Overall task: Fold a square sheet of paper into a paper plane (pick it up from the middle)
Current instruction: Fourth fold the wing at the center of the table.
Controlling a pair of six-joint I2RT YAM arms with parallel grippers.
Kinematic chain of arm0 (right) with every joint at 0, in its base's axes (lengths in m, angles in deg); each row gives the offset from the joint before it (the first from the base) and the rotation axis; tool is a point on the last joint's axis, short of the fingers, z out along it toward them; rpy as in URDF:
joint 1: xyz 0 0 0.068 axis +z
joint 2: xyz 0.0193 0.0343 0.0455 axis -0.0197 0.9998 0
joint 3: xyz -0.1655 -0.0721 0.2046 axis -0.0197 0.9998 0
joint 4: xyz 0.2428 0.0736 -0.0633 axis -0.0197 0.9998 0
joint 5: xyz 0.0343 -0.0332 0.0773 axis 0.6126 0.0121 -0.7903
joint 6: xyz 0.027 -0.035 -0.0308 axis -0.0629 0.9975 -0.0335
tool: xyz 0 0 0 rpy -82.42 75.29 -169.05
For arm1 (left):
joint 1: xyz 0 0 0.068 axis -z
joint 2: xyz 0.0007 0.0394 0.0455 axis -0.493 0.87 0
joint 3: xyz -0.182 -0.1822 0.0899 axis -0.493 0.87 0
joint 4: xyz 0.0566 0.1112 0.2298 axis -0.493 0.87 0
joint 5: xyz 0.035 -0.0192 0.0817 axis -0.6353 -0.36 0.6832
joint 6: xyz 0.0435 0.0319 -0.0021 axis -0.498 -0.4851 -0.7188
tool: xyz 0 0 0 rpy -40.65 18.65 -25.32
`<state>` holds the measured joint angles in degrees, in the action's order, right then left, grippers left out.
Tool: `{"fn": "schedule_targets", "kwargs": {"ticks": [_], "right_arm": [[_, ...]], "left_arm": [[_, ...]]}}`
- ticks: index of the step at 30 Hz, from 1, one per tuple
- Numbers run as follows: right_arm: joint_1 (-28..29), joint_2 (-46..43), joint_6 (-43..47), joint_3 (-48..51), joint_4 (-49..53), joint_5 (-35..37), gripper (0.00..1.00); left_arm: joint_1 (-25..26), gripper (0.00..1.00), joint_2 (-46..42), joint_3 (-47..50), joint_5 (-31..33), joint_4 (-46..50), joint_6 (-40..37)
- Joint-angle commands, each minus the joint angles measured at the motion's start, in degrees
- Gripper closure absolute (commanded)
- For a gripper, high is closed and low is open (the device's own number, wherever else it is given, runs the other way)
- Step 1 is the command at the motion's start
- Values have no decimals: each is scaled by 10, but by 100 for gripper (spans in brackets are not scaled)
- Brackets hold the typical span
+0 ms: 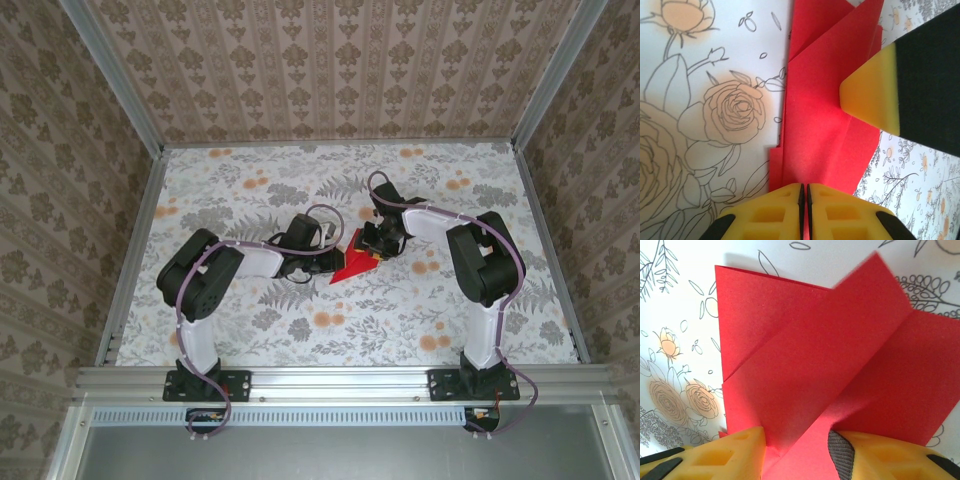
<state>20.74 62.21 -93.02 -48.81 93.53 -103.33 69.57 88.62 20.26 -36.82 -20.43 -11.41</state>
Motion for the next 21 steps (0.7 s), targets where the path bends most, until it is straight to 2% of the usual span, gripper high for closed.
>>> {"fn": "schedule_targets", "kwargs": {"ticks": [1,14,21], "right_arm": [[-4,74,-1,38,66,71,54],[-9,-37,5,-12,53,-29,55],[-10,-117,19,16,2,-82,56]], "left_arm": [[-1,88,17,-16,16,52,-5],[3,92,48,-52,14,145,-28],[5,93,51,-61,22,172,-35]]}}
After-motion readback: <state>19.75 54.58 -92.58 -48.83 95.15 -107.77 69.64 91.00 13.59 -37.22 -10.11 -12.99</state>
